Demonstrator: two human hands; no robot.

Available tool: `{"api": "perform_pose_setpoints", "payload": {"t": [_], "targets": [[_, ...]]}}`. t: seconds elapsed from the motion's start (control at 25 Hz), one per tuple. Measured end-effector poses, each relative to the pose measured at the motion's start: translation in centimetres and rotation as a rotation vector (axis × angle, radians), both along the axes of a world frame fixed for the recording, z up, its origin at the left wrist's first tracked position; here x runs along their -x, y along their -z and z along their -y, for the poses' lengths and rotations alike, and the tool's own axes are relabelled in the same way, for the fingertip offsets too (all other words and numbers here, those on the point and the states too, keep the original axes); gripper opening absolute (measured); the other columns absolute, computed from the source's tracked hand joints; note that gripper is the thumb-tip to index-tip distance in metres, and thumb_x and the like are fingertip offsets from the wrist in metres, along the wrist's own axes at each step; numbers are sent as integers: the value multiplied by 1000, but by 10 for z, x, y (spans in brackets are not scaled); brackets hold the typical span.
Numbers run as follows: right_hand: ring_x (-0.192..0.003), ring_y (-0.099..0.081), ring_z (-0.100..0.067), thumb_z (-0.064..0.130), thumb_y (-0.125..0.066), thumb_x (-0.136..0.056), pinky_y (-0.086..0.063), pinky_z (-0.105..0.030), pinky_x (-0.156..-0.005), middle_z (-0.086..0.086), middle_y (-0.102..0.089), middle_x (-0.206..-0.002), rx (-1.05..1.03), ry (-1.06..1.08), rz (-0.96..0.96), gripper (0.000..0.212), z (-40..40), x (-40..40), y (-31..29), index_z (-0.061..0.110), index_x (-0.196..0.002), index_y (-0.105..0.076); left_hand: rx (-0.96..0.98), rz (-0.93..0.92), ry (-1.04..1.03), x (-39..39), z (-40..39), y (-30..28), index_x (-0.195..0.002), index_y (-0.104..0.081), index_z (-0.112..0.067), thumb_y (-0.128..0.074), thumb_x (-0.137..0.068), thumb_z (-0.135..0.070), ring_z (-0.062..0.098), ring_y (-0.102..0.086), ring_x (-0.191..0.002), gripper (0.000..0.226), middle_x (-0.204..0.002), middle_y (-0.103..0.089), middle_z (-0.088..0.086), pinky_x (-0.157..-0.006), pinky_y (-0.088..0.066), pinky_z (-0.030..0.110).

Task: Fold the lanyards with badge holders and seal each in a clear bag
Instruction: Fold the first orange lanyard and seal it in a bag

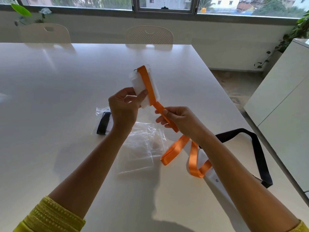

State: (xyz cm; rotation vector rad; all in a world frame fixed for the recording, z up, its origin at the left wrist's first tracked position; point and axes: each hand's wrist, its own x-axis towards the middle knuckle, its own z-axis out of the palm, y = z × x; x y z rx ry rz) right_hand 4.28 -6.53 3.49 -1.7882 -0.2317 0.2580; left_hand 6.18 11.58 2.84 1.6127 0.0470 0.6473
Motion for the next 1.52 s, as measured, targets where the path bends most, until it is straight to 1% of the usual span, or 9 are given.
{"api": "perform_pose_setpoints", "payload": {"t": [0.12, 0.32, 0.44, 0.6, 0.72, 0.88, 1.04, 1.2, 1.52], "targets": [[-82, -71, -15, 21, -59, -94, -58, -21, -76, -8, -74, -100, -91, 110, -121, 26, -2, 5, -4, 6, -112, -71, -329, 241, -58, 5, -1, 8, -94, -75, -13, -80, -81, -28, -9, -64, -79, 20, -90, -70, -10, -69, -50, 5], [-84, -74, -18, 10, -61, -93, -60, -21, -74, -8, -75, -93, -392, 275, -266, 13, -1, 6, -18, 9, -94, -73, -742, 438, 33, 4, -3, 26, -104, -77, -13, -77, -85, -20, 15, -67, -79, 20, -89, -74, 6, -61, -58, 27], [-83, -75, -23, 15, -52, -100, -62, -26, -67, -14, -75, -92, -508, 347, -436, 23, 0, 2, -21, 1, -97, -70, -900, 495, -14, 0, -6, 32, -104, -77, -12, -76, -83, -15, 23, -68, -82, 20, -92, -74, 9, -64, -58, 31], [-82, -74, -23, 38, -62, -94, -61, -31, -74, -14, -76, -91, -382, 375, -497, 36, 8, -8, -10, 3, -95, -69, -1131, 517, 37, -10, -16, 40, -110, -75, -14, -78, -81, -11, 25, -64, -93, 29, -101, -73, 6, -77, -51, 35], [-77, -70, -17, 21, -71, -88, -61, -24, -73, -11, -74, -87, -320, 397, -461, 16, 13, -14, 2, 4, -88, -72, -1118, 400, 112, -11, -18, 42, -110, -75, -18, -80, -79, -14, 20, -59, -99, 31, -103, -73, 2, -84, -42, 29], [-79, -70, -17, 16, -68, -90, -61, -25, -76, -13, -73, -91, -224, 477, -353, 19, 20, -22, 21, 1, -101, -70, -846, 36, 141, -3, -22, 35, -108, -75, -22, -85, -75, -27, 15, -57, -100, 35, -101, -71, -4, -84, -45, 29], [-84, -73, -19, 22, -69, -90, -60, -30, -79, -14, -71, -99, 45, 501, -213, 34, 27, -27, 40, 4, -117, -63, -848, -330, 399, 2, -42, 27, -96, -77, -25, -82, -78, -34, 9, -66, -74, 21, -80, -71, -9, -64, -48, 14], [-85, -72, -16, 34, -70, -89, -58, -36, -86, -4, -73, -93, 511, 450, 21, 40, 35, -25, 47, 16, -122, -57, -934, -431, 504, 10, -58, 25, -105, -73, -29, -85, -71, -43, 7, -60, -84, 39, -92, -68, -10, -72, -49, 21], [-91, -65, -15, 30, -70, -90, -50, -24, -78, -1, -68, -111, 648, 400, 291, 37, 26, -22, 40, 15, -123, -59, -925, -626, 486, 15, -62, 26, -95, -71, -19, -88, -68, -39, 6, -61, -76, 38, -89, -68, -2, -59, -41, 13]]}}
